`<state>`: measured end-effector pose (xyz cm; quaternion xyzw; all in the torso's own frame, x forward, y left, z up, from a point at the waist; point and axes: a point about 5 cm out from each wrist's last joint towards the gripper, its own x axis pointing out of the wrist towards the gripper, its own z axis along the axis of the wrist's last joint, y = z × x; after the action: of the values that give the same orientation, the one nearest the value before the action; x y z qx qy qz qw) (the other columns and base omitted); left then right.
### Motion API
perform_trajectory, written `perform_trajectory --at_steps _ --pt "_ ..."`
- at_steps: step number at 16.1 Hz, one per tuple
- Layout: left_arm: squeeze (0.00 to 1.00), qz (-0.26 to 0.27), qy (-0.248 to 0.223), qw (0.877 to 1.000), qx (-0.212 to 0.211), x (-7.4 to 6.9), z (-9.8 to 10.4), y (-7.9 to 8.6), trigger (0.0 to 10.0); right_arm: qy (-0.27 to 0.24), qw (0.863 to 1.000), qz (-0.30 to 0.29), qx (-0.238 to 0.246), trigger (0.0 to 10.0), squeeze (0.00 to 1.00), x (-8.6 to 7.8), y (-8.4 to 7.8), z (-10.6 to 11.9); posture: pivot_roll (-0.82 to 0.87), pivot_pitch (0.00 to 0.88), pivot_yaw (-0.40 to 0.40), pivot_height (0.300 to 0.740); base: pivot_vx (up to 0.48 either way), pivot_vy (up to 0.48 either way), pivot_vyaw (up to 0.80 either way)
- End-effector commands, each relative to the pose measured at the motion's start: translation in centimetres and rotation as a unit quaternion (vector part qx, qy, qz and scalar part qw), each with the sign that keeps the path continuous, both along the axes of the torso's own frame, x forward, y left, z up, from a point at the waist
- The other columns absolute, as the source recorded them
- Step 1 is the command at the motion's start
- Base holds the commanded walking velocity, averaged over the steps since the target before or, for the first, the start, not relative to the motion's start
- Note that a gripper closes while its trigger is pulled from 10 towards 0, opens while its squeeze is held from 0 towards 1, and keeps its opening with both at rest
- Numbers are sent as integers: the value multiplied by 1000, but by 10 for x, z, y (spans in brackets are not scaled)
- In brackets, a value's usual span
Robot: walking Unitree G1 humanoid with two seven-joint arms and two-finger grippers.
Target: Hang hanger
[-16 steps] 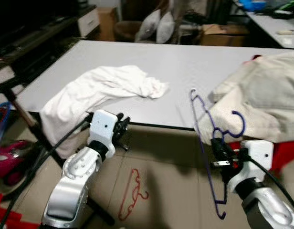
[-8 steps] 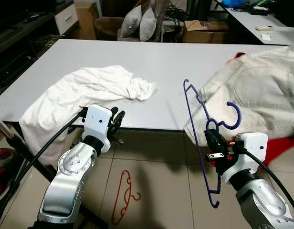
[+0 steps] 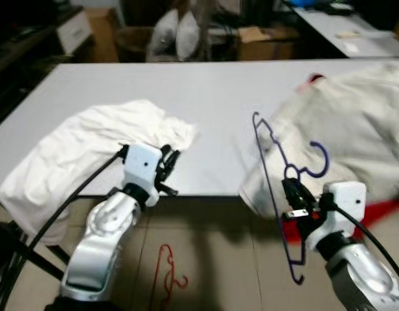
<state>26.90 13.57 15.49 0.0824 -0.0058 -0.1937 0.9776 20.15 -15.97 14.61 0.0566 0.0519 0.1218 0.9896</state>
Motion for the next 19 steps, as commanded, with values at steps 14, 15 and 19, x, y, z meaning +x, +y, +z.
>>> perform_trajectory --at_steps 14,15,19 --pt "0 32 5 999 11 1 -2 17 10000 -5 996 85 0 10000 0 1 21 2 37 19 31 740 292 0 0" --pt "0 33 5 999 12 1 -2 17 10000 -5 996 88 0 10000 0 1 22 1 38 17 32 740 277 0 0" --pt "0 34 13 999 6 5 -4 19 10000 -9 996 88 -2 10000 0 1 23 2 32 14 43 740 136 0 0"
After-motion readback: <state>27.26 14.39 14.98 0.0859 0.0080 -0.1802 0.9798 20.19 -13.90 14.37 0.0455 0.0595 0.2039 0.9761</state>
